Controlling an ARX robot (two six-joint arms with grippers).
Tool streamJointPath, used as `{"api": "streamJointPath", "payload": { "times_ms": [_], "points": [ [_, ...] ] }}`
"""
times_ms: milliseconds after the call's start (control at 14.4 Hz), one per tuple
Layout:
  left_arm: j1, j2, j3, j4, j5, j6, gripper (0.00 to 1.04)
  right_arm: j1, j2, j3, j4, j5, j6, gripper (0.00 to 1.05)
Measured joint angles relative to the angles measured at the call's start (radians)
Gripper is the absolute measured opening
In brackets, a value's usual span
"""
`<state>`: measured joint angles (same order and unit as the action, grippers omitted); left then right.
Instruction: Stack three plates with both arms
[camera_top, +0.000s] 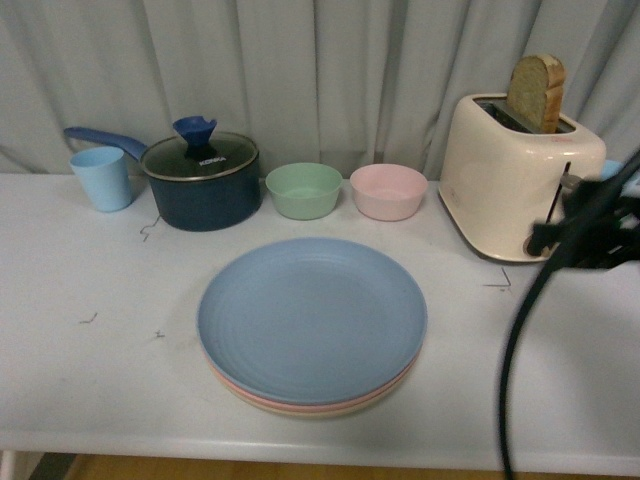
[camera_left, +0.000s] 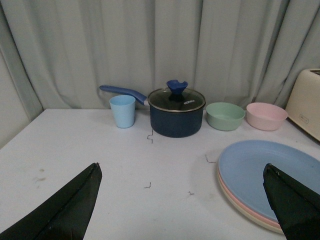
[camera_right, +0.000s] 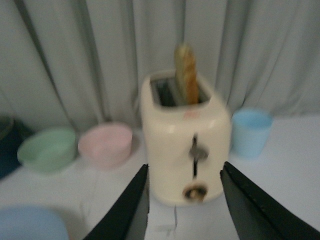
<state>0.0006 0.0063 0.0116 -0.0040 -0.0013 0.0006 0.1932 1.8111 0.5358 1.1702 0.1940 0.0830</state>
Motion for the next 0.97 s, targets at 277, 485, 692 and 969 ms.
{"api": "streamJointPath", "payload": {
  "times_ms": [277,485,692,969],
  "points": [
    [0.000,0.000,0.000,0.001,0.001,0.000,0.98,-0.054,-0.255,-0.236,-0.003,-0.067,-0.068,0.03],
    [0.000,0.000,0.000,0.001,0.002,0.000,0.98,-0.098,-0.489,-0.322,-0.034,-0.089,-0.076,0.02],
    [0.000,0.000,0.000,0.001,0.001,0.000,0.98,-0.124,-0.622,-0.415,-0.128,-0.122,-0.076,0.02],
    [0.000,0.000,0.000,0.001,0.001,0.000,0.98,-0.198,-0.855,-0.486,-0.287,-0.190,-0.077,0.02]
  ]
}}
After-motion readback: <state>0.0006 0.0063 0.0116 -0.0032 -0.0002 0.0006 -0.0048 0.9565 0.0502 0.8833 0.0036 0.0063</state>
